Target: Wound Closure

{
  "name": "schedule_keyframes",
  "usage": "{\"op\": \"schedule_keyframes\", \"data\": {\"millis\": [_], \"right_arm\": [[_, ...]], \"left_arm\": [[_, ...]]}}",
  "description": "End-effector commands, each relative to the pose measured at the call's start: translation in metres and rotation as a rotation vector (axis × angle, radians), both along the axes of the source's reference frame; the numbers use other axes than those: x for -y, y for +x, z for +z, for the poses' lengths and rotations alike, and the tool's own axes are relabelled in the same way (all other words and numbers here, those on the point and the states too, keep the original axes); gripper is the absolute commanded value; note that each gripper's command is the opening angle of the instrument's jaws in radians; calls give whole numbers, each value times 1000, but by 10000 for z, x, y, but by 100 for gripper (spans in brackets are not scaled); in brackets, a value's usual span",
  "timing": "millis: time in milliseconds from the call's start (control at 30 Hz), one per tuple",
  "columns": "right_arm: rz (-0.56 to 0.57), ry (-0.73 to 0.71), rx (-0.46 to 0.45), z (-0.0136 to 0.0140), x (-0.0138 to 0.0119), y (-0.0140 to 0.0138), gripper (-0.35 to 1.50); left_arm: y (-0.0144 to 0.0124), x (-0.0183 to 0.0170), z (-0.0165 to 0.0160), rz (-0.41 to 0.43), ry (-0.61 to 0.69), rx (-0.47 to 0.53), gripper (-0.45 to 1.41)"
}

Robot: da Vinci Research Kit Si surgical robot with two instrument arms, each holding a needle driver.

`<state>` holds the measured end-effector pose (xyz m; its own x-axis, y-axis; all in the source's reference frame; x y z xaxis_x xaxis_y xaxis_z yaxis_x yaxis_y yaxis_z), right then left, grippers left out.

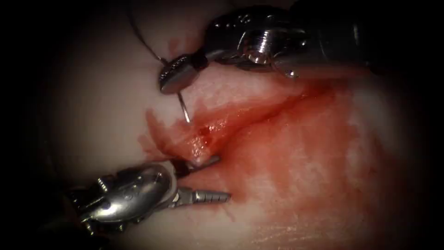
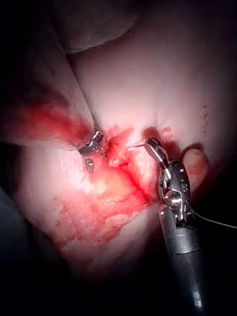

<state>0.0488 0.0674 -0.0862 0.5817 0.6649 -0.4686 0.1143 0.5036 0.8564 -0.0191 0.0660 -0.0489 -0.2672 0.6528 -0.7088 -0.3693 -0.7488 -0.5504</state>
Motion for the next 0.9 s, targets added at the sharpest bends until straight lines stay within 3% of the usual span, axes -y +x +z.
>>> {"op": "schedule_keyframes", "data": {"millis": [33, 300, 533, 600, 633, 733, 800, 900], "right_arm": [[-5, 10, -3, 2, 7, 6, -35], [-18, 70, 1, 4, 32, 2, -35], [-36, 89, -11, 0, 41, 1, -35], [3, 82, -12, -1, 37, 3, -35], [51, -7, -23, -2, 29, 4, 10], [87, -172, -63, -1, 11, 6, 59], [144, -333, -55, 0, -7, 10, 116], [166, -462, -57, -1, -20, 13, 130]], "left_arm": [[-6, -3, 4, 0, -1, 2, 57], [-6, -3, 4, 0, -1, 2, 57], [-6, -3, 4, 0, -1, 2, 57], [-6, -3, 4, 0, -1, 2, 57], [-6, -3, 4, 0, -1, 2, 57], [-6, -3, 4, 0, -1, 2, 57], [-6, -3, 4, 0, -1, 2, 57], [-6, -3, 4, 0, -1, 2, 57]]}}
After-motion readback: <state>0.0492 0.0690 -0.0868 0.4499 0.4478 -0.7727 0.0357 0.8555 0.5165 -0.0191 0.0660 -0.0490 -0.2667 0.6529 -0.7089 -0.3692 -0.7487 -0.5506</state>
